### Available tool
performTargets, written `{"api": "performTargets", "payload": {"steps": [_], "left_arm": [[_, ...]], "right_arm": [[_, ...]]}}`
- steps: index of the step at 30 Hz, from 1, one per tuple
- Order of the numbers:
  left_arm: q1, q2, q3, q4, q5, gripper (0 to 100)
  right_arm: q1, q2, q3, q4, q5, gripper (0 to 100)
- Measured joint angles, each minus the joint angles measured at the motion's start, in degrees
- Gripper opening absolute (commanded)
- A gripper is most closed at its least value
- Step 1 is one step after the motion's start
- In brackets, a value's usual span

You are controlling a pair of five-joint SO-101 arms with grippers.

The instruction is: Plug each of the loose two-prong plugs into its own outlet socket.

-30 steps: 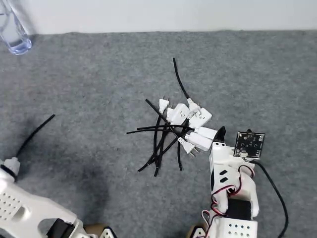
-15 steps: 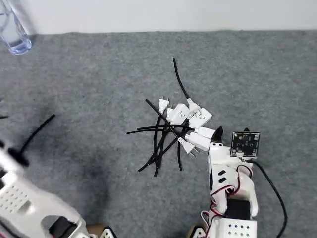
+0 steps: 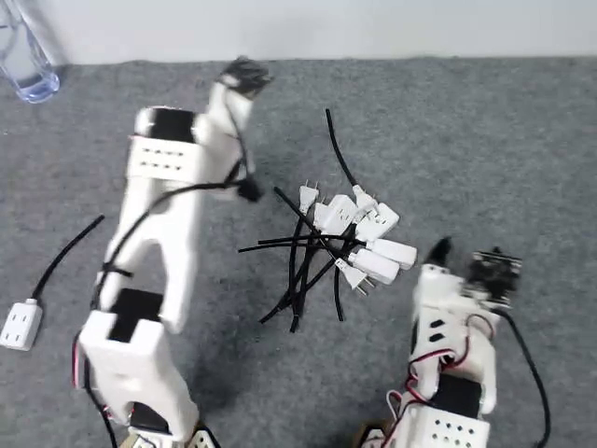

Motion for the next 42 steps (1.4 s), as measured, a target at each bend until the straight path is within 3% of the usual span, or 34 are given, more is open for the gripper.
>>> {"api": "performTargets", "payload": {"steps": [4, 13, 34, 42], "left_arm": [[5.1, 5.01, 0.0, -6.59, 5.71, 27], [17.05, 11.16, 0.0, -14.42, 10.11, 27], [18.46, 20.92, 0.0, -23.56, 14.59, 27], [18.55, 27.52, -7.82, -21.1, 14.51, 27]], "right_arm": [[5.01, 0.0, 0.0, -1.85, -3.69, 25.2], [6.86, 0.0, 0.0, -2.29, -4.22, 25.2], [8.26, 0.0, 0.0, -2.29, -7.21, 25.2], [8.26, 0.0, 0.0, -2.29, -7.21, 25.2]]}}
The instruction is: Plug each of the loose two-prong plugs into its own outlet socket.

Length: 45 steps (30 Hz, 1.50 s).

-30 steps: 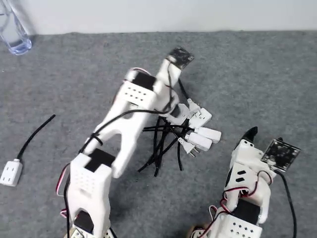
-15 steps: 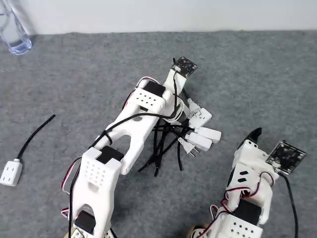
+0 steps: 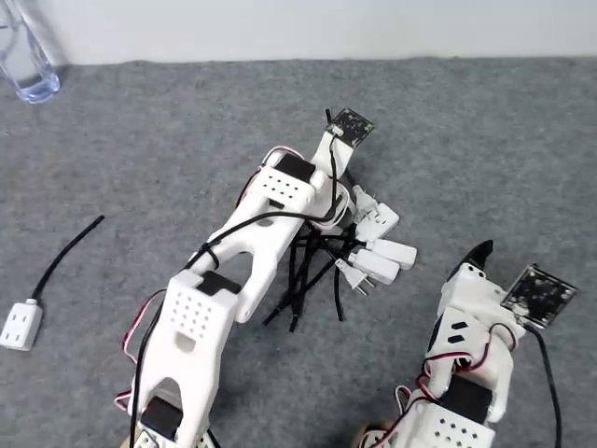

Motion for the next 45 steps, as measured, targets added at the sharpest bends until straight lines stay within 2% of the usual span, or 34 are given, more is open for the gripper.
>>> {"api": "performTargets", "payload": {"steps": [4, 11, 16, 20, 30, 34, 40, 45], "left_arm": [[0.0, 6.24, -10.02, 7.3, -1.32, 25], [0.09, 17.23, -31.56, 21.71, -1.41, 2], [0.26, 23.82, -45.98, 29.01, -1.58, 3], [-0.18, 27.34, -53.01, 31.74, -1.58, 3], [-1.67, 25.58, -51.87, 32.0, -1.76, 3], [-1.49, 20.48, -44.13, 32.0, -1.76, 3], [0.88, 12.04, -28.13, 32.0, -6.51, 3], [0.79, 7.03, -21.98, 32.0, -6.86, 3]], "right_arm": [[-0.09, 0.0, 0.0, 0.0, 0.62, 25.2], [-1.76, 0.0, 0.0, 0.0, 2.55, 25.2], [-2.29, 0.0, 0.0, 0.0, 2.55, 25.2], [-2.73, 0.0, 0.0, 0.0, 2.81, 25.2], [-2.9, 0.0, 0.0, -0.09, 2.9, 25.2], [-2.9, 0.0, 0.0, -0.09, 2.9, 25.2], [-3.87, 0.0, 0.0, -0.18, 2.9, 25.2], [-3.87, 0.0, 0.0, -0.18, 2.9, 25.2]]}}
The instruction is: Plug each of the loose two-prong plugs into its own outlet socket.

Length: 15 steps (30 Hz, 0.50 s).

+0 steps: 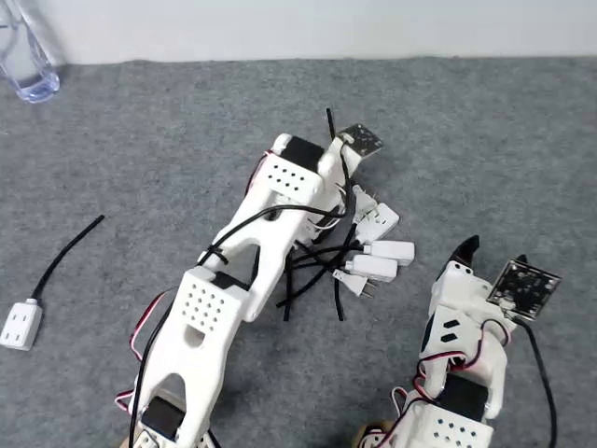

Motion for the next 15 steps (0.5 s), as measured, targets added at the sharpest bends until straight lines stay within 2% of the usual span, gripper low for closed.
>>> {"api": "performTargets", "payload": {"steps": [15], "left_arm": [[-9.05, -0.97, 2.81, 0.0, -0.44, 3]], "right_arm": [[0.0, 0.0, 0.0, 0.0, 0.0, 25.2]]}}
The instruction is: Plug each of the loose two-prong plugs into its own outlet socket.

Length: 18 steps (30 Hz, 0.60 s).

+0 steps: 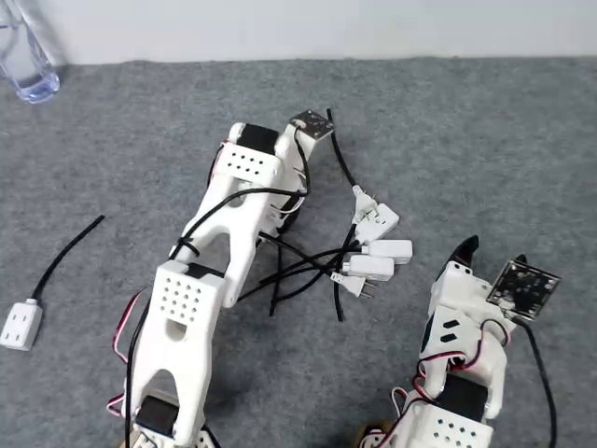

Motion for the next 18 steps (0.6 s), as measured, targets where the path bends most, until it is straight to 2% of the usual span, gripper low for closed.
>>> {"api": "performTargets", "payload": {"steps": [8, 13, 18], "left_arm": [[-0.97, -0.79, 2.55, 0.0, -0.35, 3], [-1.58, -1.85, 5.98, 0.0, -4.92, 3], [-1.85, -1.85, 6.42, 0.0, -5.98, 3]], "right_arm": [[0.0, 0.0, 0.0, 0.0, 0.09, 25.2], [0.0, 0.0, 0.0, 0.0, 0.09, 25.2], [0.0, 0.0, 0.0, 0.0, 0.09, 25.2]]}}
